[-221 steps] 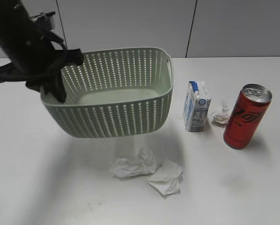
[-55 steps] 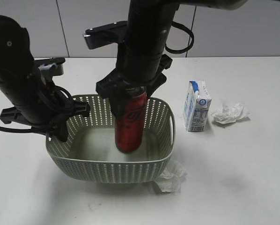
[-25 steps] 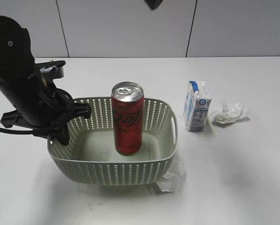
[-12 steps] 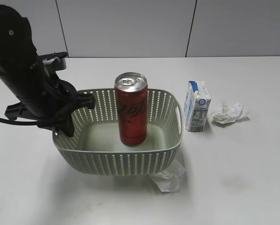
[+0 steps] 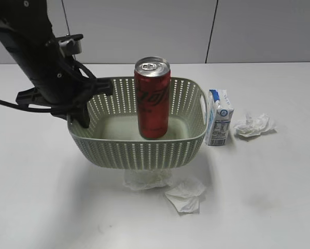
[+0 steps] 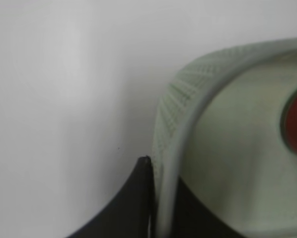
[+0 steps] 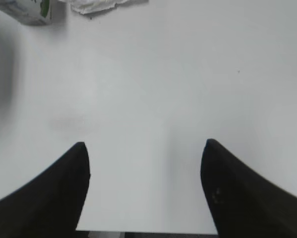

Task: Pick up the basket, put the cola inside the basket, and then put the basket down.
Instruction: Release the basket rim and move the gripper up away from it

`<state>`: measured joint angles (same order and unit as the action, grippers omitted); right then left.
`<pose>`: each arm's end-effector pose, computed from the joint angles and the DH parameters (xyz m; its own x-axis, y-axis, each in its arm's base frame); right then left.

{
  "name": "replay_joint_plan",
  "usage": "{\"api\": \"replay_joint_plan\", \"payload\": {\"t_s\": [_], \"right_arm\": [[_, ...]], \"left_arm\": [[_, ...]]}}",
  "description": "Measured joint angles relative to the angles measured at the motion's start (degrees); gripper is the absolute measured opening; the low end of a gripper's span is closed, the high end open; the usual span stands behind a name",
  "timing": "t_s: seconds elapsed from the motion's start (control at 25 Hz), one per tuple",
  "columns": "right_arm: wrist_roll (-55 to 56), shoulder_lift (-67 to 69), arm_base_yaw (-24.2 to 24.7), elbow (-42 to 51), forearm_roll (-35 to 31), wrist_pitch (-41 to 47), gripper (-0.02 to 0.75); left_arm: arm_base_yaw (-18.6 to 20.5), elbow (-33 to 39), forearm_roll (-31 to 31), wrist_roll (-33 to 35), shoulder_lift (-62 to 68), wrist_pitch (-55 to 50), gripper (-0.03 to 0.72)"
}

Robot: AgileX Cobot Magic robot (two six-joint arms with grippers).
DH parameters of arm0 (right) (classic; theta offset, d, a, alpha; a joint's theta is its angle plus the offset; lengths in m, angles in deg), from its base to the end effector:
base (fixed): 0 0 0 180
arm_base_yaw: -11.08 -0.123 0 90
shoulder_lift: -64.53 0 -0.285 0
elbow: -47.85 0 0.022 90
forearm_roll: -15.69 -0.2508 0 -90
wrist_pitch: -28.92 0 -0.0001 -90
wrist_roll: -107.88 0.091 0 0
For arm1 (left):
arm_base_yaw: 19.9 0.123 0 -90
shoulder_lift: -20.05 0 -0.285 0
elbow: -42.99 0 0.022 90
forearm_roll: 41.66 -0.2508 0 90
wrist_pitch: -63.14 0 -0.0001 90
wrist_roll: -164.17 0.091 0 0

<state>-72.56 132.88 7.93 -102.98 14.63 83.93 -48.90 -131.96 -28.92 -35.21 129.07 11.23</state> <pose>0.1879 0.0117 0.2961 -0.8861 -0.0458 -0.4613 -0.0593 0.9981 0.0148 0.3015 -0.1852 0.2235 -0.9884 0.0311 -0.1486 0.0702 0.9615 -0.2657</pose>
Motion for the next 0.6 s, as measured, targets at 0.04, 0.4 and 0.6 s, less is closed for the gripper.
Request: {"api": "replay_joint_plan", "payload": {"t_s": [0.04,0.4,0.6], "right_arm": [[0.0,-2.8,0.0,2.8,-0.1,-0.5,0.542],[-0.1,-29.6,0.0,21.3,-0.6,-4.4,0.537],[-0.1,-42.2,0.0,22.3,-1.5,-4.2,0.534]], "left_arm": [[0.5,-0.9,0.0,0.1,0.4,-0.4,0.0],[6.6,-7.0,-0.2,3.6,4.9,-2.3,0.0],[7.4,-11.0,-0.8,6.8,10.3,-3.1,0.0]]}}
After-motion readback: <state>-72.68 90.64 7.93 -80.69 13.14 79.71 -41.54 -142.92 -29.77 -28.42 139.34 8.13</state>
